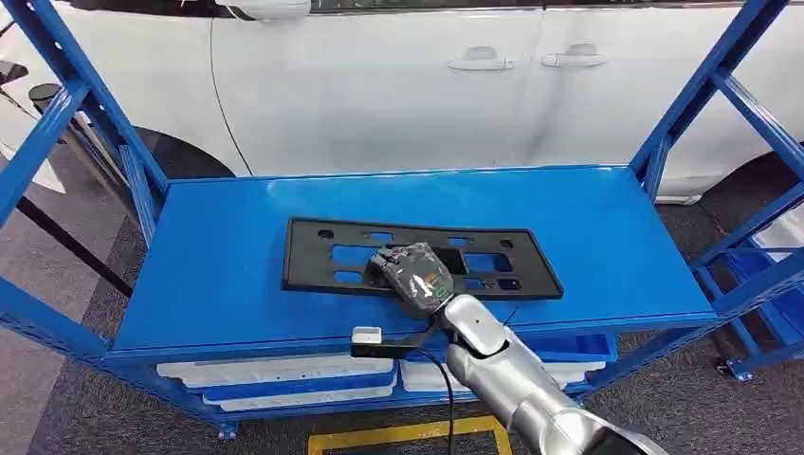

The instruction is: Take the parts from the cabinet and place them on the table.

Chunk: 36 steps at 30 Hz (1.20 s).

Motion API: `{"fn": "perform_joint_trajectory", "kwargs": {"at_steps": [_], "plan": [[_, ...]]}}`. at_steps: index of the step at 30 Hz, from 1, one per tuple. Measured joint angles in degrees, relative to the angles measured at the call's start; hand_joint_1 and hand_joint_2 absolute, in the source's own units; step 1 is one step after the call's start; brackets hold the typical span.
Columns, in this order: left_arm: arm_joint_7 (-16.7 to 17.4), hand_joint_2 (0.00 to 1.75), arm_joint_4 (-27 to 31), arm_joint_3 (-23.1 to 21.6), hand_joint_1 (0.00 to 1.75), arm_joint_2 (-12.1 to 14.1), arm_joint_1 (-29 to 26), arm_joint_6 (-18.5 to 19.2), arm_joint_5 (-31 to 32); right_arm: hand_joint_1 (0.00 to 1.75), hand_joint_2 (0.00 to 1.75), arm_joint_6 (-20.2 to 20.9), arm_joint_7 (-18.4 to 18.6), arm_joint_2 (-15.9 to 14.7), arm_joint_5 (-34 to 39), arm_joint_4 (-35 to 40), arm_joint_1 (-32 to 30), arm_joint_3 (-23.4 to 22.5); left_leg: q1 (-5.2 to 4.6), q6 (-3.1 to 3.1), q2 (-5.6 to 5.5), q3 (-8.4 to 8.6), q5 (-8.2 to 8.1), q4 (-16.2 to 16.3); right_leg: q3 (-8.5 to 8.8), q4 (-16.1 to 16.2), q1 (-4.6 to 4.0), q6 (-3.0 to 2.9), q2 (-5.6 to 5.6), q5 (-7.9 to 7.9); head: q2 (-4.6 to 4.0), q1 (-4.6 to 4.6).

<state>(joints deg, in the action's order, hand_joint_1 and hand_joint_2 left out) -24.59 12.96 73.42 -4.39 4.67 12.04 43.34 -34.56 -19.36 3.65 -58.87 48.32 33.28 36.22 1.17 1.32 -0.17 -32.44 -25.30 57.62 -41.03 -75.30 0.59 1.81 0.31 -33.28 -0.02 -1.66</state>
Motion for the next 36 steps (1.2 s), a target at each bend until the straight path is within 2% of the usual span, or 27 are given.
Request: {"fn": "perform_joint_trajectory", "kwargs": {"at_steps": [2, 3, 4, 5, 6, 8, 9, 10, 11, 13, 14, 15, 16, 18, 19, 20, 23, 24, 26, 28, 29, 30, 31, 32, 34, 35, 36], "plan": [[-1.4, 1.75, 0.0, 0.0, 0.00, 0.0, -0.1, 1.7, -0.3, 1.75, 1.75, -0.6, -4.5, -1.0, 5.7, 3.8, -1.1, -1.2, -0.32, 0.00, -0.01, 0.16, 0.00, 0.0, 3.70, 7.5, -0.41, -0.93, -0.02, 4.26, 0.00, 0.00], [-2.6, 1.75, 0.0, 0.0, 0.00, 0.0, 0.0, 2.8, -0.5, 1.75, 1.75, -0.5, -9.3, -2.0, 12.0, 7.2, -2.2, -2.2, -0.43, 0.02, -0.09, 0.24, 0.02, 0.0, 6.76, 13.2, -0.74, -1.85, 0.00, 6.52, 0.00, 0.00], [-3.5, 1.75, -0.1, 0.0, 0.00, -0.2, 0.0, 3.6, -0.7, 1.75, 1.75, 0.2, -15.1, -3.4, 19.7, 12.2, -3.2, -3.3, -0.13, 0.02, -0.04, 0.30, 0.03, 0.0, 9.16, 17.5, -1.43, -3.11, -0.05, 7.30, 0.00, 0.00], [-4.0, 1.75, -0.2, 0.0, 0.00, -0.4, 0.1, 4.0, -0.7, 1.75, 1.75, 1.3, -18.6, -4.9, 27.7, 18.2, -4.2, -4.2, -0.69, -0.28, -0.10, 0.26, -0.12, 0.2, 9.21, 18.1, -1.60, -3.45, -0.16, 7.11, 0.00, 0.00], [-4.3, 1.75, -0.2, 0.0, 0.00, -0.3, 0.1, 4.0, -0.7, 1.75, 1.75, 2.6, -19.8, -6.5, 35.7, 24.6, -5.0, -5.2, -0.14, -0.51, -0.17, 0.22, -0.15, 0.1, 9.23, 18.3, -1.92, -3.38, -0.30, 7.18, 0.00, 0.00], [-4.7, 1.75, -0.2, 0.0, 0.00, -0.2, 0.2, 4.0, -0.7, 1.75, 1.75, 7.2, -20.1, -9.6, 46.5, 36.1, -7.1, -6.6, -0.17, -1.09, -0.19, 0.27, 0.03, -0.3, 9.14, 18.5, -1.90, -3.61, -0.27, 7.28, 0.00, 0.00], [-4.8, 1.75, -0.2, 0.0, 0.00, -0.2, 0.2, 3.9, -0.7, 1.75, 1.75, 8.8, -20.4, -10.5, 47.9, 39.7, -8.3, -7.2, -0.77, -1.37, -0.16, 0.16, -0.05, -0.2, 9.49, 19.7, -1.05, -3.22, -0.29, 8.44, 0.00, 0.00], [-4.9, 1.75, -0.2, 0.0, 0.00, 0.1, 0.2, 3.7, -0.7, 1.75, 1.75, 10.4, -20.7, -11.2, 48.0, 44.2, -9.1, -7.7, -0.53, -1.47, -0.12, -0.31, -0.91, 0.9, 9.63, 20.2, -0.92, -3.04, -0.28, 8.72, 0.00, 0.02], [-4.9, 1.75, -0.2, 0.0, 0.00, 0.1, 0.4, 3.7, -0.7, 1.75, 1.75, 11.1, -20.7, -11.3, 48.0, 46.8, -9.8, -7.8, -0.55, -1.66, -0.14, -1.45, -3.04, 3.5, 9.58, 20.3, -0.76, -3.23, -0.28, 8.85, 0.00, -0.02], [-5.0, 1.75, -0.2, 0.0, 0.00, 0.1, 0.7, 3.7, -0.7, 1.75, 1.75, 11.7, -20.8, -11.9, 48.0, 50.9, -11.4, -8.3, -0.28, -2.22, -0.11, -5.70, -7.81, 12.9, 9.40, 20.1, -0.75, -3.28, -0.37, 8.77, 0.00, 0.00], [-5.2, 1.75, -0.2, 0.0, 0.00, 0.1, 0.7, 3.7, -0.7, 1.75, 1.75, 12.3, -20.7, -12.3, 48.7, 52.6, -11.8, -8.5, -0.23, -2.43, -0.10, -7.35, -8.85, 16.5, 9.27, 19.9, -0.74, -3.22, -0.41, 8.66, 0.00, 0.00], [-5.5, 1.75, -0.2, 0.0, 0.00, 0.1, 0.7, 3.7, -0.6, 1.75, 1.75, 13.3, -20.5, -12.6, 49.9, 54.2, -12.0, -8.5, -0.18, -2.56, -0.09, -7.97, -8.57, 17.5, 9.10, 19.6, -0.70, -3.17, -0.41, 8.51, 0.00, 0.00], [-6.0, 1.75, -0.2, 0.0, 0.00, 0.1, 0.6, 3.6, -0.6, 1.75, 1.75, 16.1, -20.4, -13.0, 52.8, 57.7, -12.1, -8.5, -0.08, -2.64, -0.07, -7.21, -6.88, 15.6, 8.96, 19.2, -0.60, -3.07, -0.38, 8.29, 0.00, 0.00], [-6.5, 1.75, -0.2, 0.0, 0.00, 0.2, 0.7, 3.4, -0.6, 1.75, 1.75, 23.1, -20.6, -13.0, 57.6, 64.0, -12.0, -9.2, -0.03, -2.55, -0.04, -2.60, -1.50, 6.1, 9.01, 18.4, -0.41, -2.70, -0.34, 7.62, 0.00, 0.00], [-6.7, 1.75, -0.2, 0.0, 0.00, 0.2, 0.8, 3.1, -0.6, 1.75, 1.75, 26.9, -20.7, -12.7, 59.8, 66.7, -11.9, -10.0, -0.04, -2.25, 0.08, -0.60, 0.06, 1.5, 8.99, 18.1, -0.40, -2.44, -0.35, 7.23, 0.00, 0.00], [-6.9, 1.75, -0.2, 0.0, 0.00, 0.2, 0.8, 2.4, -0.6, 1.75, 1.75, 31.2, -20.8, -12.4, 62.8, 68.9, -12.0, -11.0, -0.48, -1.89, 0.02, -0.09, -0.88, 0.6, 8.75, 17.7, -0.81, -2.10, -0.35, 7.06, 0.00, 0.00], [-6.9, 1.75, -0.2, 0.0, 0.00, 0.2, 0.6, 0.9, -0.9, 1.75, 1.75, 39.1, -19.1, -11.7, 72.0, 71.4, -12.1, -13.8, -0.58, -1.01, -0.17, -0.35, -0.69, 0.8, 8.63, 17.8, -0.67, -1.39, -0.37, 7.30, 0.00, 0.00], [-6.8, 1.75, -0.2, 0.0, 0.00, 0.2, 0.6, 0.5, -1.1, 1.75, 1.75, 41.1, -18.2, -11.7, 74.9, 71.4, -12.3, -14.4, -0.26, -0.40, -0.14, -0.31, -0.18, 0.4, 8.63, 17.7, -0.78, -1.06, -0.35, 7.45, 0.00, 0.00], [-6.3, 1.75, -0.2, 0.1, 0.00, 0.2, 0.7, -0.2, -1.4, 1.75, 1.75, 45.5, -16.4, -11.7, 79.5, 70.3, -13.0, -14.8, -0.11, 0.27, -0.01, -0.30, 0.31, -0.1, 7.43, 14.7, -0.48, -0.50, -0.31, 4.23, 0.00, 0.00], [-4.8, 1.75, -0.2, 0.2, 0.00, 0.2, 0.7, -1.4, -1.4, 1.75, 1.75, 48.1, -16.3, -11.7, 81.3, 67.5, -14.5, -14.5, -0.18, 0.59, 0.00, -0.76, 0.55, -0.1, 3.53, 5.6, -0.22, -0.15, -0.29, -0.65, 0.00, 0.00], [-4.3, 1.75, -0.2, 0.2, 0.00, 0.2, 0.7, -1.9, -1.5, 1.75, 1.75, 48.4, -16.2, -11.7, 81.6, 66.3, -15.6, -14.2, -0.21, 0.62, -0.01, -1.02, 0.65, 0.0, 1.75, 1.6, -0.11, -0.02, -0.30, -2.10, 0.00, 0.00], [-4.0, 1.75, -0.2, 0.3, 0.00, 0.2, 0.7, -2.0, -1.6, 1.75, 1.75, 48.6, -16.2, -11.7, 81.8, 65.2, -16.5, -13.9, -0.22, 0.57, -0.07, -1.27, 0.78, 0.1, 0.92, -0.4, 0.01, 0.05, -0.29, -2.32, 0.00, 0.00], [-3.6, 1.75, -0.2, 0.4, 0.00, 0.2, 0.7, -2.4, -1.7, 1.75, 1.75, 48.6, -16.1, -11.7, 82.0, 64.5, -17.1, -13.6, -0.23, 0.51, -0.17, -1.50, 0.86, 0.2, 1.57, 0.7, 0.17, 0.06, -0.30, -1.07, 0.00, 0.00], [-3.1, 1.75, -0.2, 0.7, 0.00, 0.3, 0.6, -2.9, -1.8, 1.75, 1.75, 48.6, -15.9, -11.8, 82.1, 64.1, -17.6, -13.4, -0.24, 0.44, -0.20, -1.67, 0.90, 0.4, 3.56, 4.5, 0.18, -0.03, -0.30, 1.13, 0.00, 0.00], [-2.0, 1.75, -0.2, 1.0, 0.00, 0.2, 0.6, -3.8, -1.8, 1.75, 1.75, 48.9, -15.3, -11.8, 82.3, 63.7, -18.6, -12.4, -0.24, 0.23, -0.23, -1.76, 1.01, 0.6, 9.29, 15.0, 0.16, -0.59, -0.29, 5.65, 0.00, 0.00], [-1.3, 1.75, -0.2, 1.1, 0.00, 0.1, 0.6, -4.3, -1.6, 1.75, 1.75, 49.1, -15.8, -12.0, 82.4, 63.3, -19.2, -11.7, -0.51, -0.16, -0.26, -1.95, 1.14, 0.7, 10.46, 17.5, -0.14, -0.76, -0.23, 5.20, 0.00, 0.00], [-0.8, 1.75, -0.2, 1.1, 0.00, 0.1, 0.6, -5.0, -1.3, 1.75, 1.75, 49.1, -16.7, -12.5, 82.4, 62.9, -19.9, -10.9, -0.58, -0.58, -0.28, -2.18, 1.37, 0.8, 10.02, 17.6, -0.27, -0.88, -0.24, 5.76, 0.00, 0.00]]}}
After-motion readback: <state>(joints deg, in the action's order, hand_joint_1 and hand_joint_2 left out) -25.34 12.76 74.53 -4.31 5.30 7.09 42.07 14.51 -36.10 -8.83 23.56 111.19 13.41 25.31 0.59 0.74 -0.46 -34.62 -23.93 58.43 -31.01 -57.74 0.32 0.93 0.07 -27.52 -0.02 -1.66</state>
